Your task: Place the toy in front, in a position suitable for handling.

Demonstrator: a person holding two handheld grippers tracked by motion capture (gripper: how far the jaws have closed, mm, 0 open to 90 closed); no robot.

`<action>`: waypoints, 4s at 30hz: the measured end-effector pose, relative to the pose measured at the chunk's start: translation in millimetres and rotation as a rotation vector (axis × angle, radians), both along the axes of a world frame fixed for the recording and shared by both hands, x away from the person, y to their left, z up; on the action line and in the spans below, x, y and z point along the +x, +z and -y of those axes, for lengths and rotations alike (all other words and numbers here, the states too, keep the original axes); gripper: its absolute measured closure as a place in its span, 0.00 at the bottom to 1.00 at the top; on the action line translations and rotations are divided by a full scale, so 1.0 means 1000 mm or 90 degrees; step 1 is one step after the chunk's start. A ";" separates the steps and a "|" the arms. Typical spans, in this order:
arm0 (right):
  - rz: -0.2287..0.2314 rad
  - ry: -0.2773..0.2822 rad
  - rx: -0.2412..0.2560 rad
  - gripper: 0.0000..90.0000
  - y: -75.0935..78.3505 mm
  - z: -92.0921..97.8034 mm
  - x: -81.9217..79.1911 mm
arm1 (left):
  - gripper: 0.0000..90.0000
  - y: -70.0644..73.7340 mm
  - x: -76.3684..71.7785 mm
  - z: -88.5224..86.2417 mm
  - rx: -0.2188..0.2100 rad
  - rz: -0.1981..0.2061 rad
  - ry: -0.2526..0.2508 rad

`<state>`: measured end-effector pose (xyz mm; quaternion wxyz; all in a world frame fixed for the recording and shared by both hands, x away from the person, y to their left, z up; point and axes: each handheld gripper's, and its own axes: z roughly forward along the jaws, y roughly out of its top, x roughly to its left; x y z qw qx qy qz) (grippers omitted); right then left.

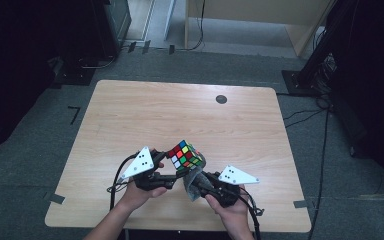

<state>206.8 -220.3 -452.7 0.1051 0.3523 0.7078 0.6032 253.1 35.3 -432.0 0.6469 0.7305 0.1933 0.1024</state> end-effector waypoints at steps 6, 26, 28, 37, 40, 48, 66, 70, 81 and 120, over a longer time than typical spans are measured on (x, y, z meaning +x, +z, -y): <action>0.023 -0.057 0.050 0.74 0.006 0.015 0.007 | 0.38 -0.001 -0.001 -0.008 0.009 -0.003 0.018; 0.033 0.046 -0.030 0.71 -0.006 -0.029 0.011 | 0.38 -0.004 -0.005 -0.024 0.010 -0.008 0.044; 0.036 0.036 -0.027 0.71 -0.005 -0.026 0.012 | 0.38 -0.003 -0.005 -0.025 0.008 -0.010 0.045; 0.049 -0.008 0.009 0.72 -0.002 -0.013 0.013 | 0.38 -0.004 -0.005 -0.022 0.013 -0.010 0.039; 0.037 0.044 -0.022 0.72 -0.008 -0.028 0.010 | 0.38 -0.004 -0.005 -0.023 0.011 -0.010 0.043; 0.050 -0.064 0.040 0.73 0.009 0.010 0.017 | 0.38 -0.007 -0.004 -0.022 0.056 0.001 0.021; 0.043 -0.029 0.090 0.74 0.011 0.013 0.017 | 0.38 -0.010 -0.010 -0.013 0.091 0.023 -0.020; 0.056 -0.027 0.098 0.75 0.016 0.013 0.014 | 0.38 -0.010 -0.010 -0.013 0.094 0.025 -0.016; 0.031 -0.030 0.092 0.75 0.010 0.013 0.018 | 0.38 -0.010 -0.008 -0.014 0.083 0.011 -0.015; 0.118 -0.021 -0.057 0.72 0.029 -0.009 0.004 | 0.38 -0.016 -0.021 0.006 0.211 0.091 0.038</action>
